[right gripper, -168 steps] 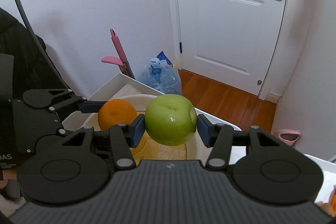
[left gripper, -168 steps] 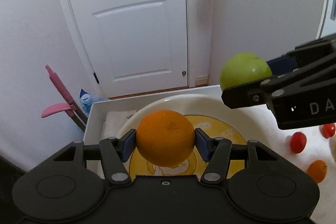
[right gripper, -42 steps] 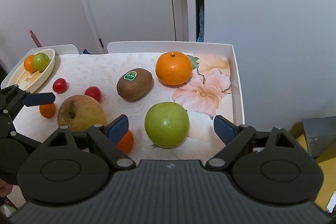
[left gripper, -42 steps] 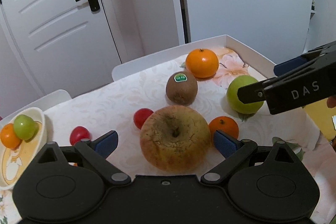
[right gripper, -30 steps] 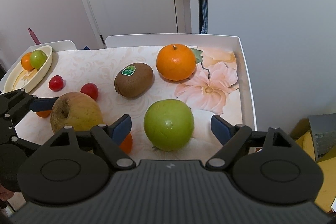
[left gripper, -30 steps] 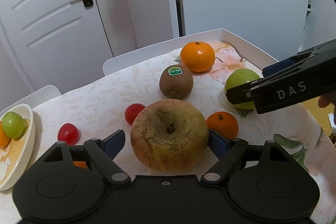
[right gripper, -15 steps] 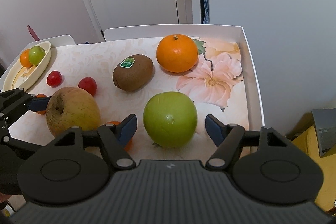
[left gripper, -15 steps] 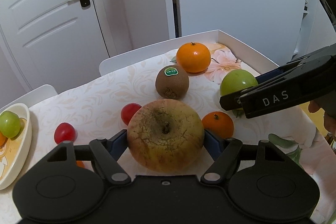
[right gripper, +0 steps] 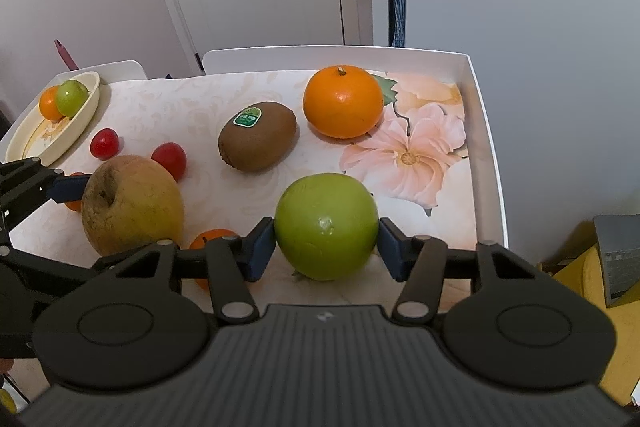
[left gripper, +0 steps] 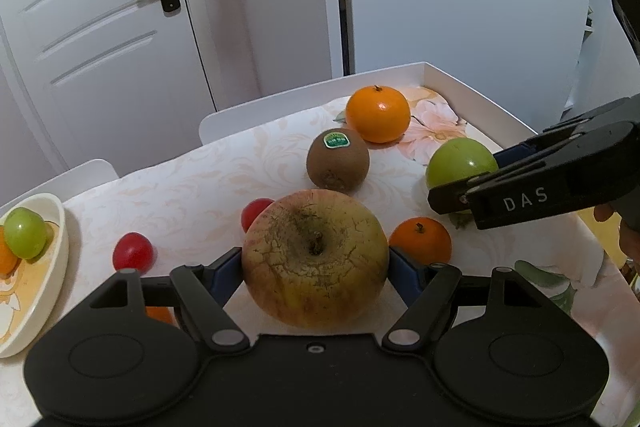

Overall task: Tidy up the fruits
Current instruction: 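Grasp the large brown apple with the left tool while the right tool grasps another green apple, then carry the brown apple and green apple over the duck bowl with both tools, then lower both apples into the bowl and open both tools, then move both tools back over the table and grasp a mandarin with the left tool, then carry the mandarin in the left tool over the bowl while the right tool carries another mandarin, then lower both mandarins into the bowl and open both tools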

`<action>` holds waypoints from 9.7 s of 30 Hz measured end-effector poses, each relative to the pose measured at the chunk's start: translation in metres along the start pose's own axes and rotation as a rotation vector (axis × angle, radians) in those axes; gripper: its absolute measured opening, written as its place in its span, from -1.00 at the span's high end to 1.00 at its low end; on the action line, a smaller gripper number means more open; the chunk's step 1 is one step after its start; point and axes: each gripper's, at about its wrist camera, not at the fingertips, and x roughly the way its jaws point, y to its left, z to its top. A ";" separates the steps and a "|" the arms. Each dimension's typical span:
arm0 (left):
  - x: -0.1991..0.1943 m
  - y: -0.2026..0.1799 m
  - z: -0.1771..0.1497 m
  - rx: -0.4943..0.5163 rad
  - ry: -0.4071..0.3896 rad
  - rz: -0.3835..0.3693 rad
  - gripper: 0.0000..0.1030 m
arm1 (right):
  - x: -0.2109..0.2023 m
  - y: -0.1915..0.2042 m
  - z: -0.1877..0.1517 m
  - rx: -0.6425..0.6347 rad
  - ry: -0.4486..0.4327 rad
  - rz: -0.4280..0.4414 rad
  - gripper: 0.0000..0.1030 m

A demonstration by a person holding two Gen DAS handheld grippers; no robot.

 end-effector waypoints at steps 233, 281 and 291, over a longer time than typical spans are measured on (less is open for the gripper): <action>-0.099 0.119 -0.020 -0.380 0.045 0.384 0.22 | -0.021 0.136 0.051 -0.172 -0.040 0.183 -0.02; -0.030 0.257 -0.046 -0.361 0.181 0.142 -0.40 | 0.076 0.296 0.117 -0.119 0.042 0.163 -0.02; -0.055 0.252 -0.046 -0.383 0.136 0.143 -0.79 | 0.089 0.303 0.127 -0.159 0.068 0.193 -0.02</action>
